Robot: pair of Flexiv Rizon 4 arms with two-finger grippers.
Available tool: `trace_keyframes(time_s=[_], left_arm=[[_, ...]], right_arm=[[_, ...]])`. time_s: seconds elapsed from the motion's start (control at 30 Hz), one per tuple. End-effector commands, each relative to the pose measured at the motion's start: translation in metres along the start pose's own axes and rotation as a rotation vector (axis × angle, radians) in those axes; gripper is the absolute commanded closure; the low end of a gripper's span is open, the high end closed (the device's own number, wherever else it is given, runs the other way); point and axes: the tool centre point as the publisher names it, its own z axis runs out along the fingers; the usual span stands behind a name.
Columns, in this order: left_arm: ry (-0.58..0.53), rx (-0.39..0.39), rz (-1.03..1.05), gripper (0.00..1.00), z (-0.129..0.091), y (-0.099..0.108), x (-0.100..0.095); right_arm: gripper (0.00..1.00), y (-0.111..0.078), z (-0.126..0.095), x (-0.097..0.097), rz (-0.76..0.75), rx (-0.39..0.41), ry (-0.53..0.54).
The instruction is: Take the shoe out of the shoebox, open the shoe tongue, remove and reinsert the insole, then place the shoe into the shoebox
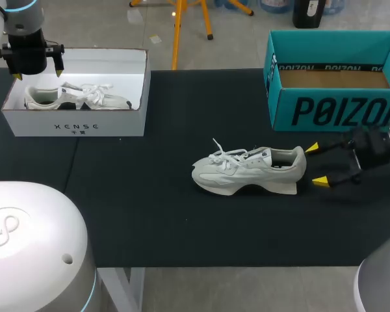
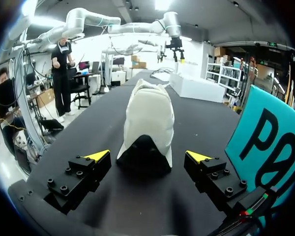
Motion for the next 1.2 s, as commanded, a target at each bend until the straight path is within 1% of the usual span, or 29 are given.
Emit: trace_keyframes(time_s=[0.03,0.37,0.6,0.77,0.93,1.03,1.2], left_arm=[[0.002,0.001,0.0,0.0,0.0,0.001,-0.001],[0.002,0.001,0.0,0.0,0.0,0.001,-0.001],[0.002,0.001,0.0,0.0,0.0,0.001,-0.001],[0.002,0.001,0.0,0.0,0.0,0.001,-0.001],[0.002,0.001,0.0,0.0,0.0,0.001,-0.001],[0.002,0.001,0.0,0.0,0.0,0.001,-0.001],[0.002,0.001,0.0,0.0,0.0,0.001,-0.001]], right_arm=[[0.0,-0.007,0.008,-0.004,0.005,-0.025,-0.009],[0.0,-0.007,0.026,0.0,0.021,-0.059,-0.014],[0.0,0.003,0.039,-0.001,0.02,-0.07,-0.012],[0.0,0.006,0.05,-0.002,0.019,-0.076,-0.004],[0.0,0.001,0.059,-0.001,0.024,-0.074,0.015],[0.0,-0.002,0.06,-0.001,0.033,-0.078,0.017],[0.0,-0.003,0.06,-0.001,0.037,-0.083,0.01]])
